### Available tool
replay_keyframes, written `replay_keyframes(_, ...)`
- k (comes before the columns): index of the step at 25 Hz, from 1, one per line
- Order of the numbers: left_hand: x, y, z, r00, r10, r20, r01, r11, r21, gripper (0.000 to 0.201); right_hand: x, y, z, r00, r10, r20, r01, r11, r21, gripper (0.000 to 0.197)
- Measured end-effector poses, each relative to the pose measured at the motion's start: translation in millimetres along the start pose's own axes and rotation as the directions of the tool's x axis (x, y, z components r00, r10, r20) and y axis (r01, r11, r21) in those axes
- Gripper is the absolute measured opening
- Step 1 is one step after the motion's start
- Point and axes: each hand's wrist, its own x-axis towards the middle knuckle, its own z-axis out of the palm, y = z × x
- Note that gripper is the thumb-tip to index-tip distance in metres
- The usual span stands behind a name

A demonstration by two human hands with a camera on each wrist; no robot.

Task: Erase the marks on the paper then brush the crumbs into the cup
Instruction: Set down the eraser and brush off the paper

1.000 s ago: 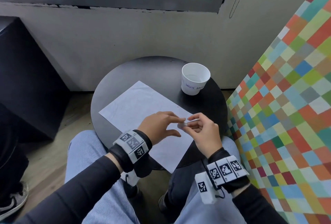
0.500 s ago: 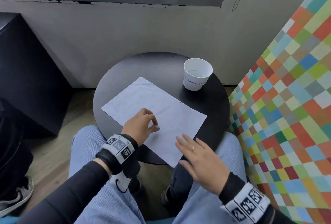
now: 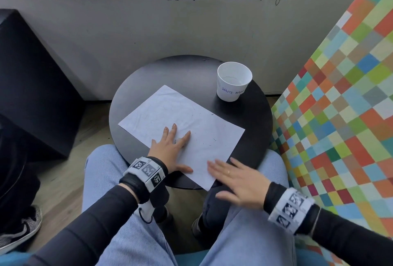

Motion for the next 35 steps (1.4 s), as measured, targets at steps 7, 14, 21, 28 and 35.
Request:
replay_keyframes(7,-0.4,-5.7,-4.6,0.999,0.026,0.032,-0.026,1.000,-0.006,0.130,7.2,-2.5,-7.8,0.985,-0.172,0.008,0.171,0.983,0.070,0.082)
replay_keyframes(14,1.3,-5.4,-4.0,0.999,0.025,0.032,-0.025,1.000,0.006,0.131,12.9,24.6,-13.4,0.996,-0.077,-0.049,0.082,0.992,0.097,0.096)
replay_keyframes(21,4.7,-5.9,-2.0,0.999,0.029,0.019,-0.030,0.998,0.055,0.132,23.0,40.2,-21.5,0.991,0.116,-0.065,-0.109,0.989,0.101,0.093)
replay_keyframes(28,4.5,-10.7,-1.8,0.998,0.063,-0.012,-0.061,0.991,0.123,0.134,30.7,13.7,-15.3,0.989,0.018,-0.145,-0.001,0.994,0.112,0.094)
replay_keyframes(35,4.9,-13.7,-0.3,0.996,0.077,-0.048,-0.072,0.992,0.099,0.145,39.6,-10.2,-17.4,0.990,-0.004,-0.144,0.017,0.996,0.087,0.080)
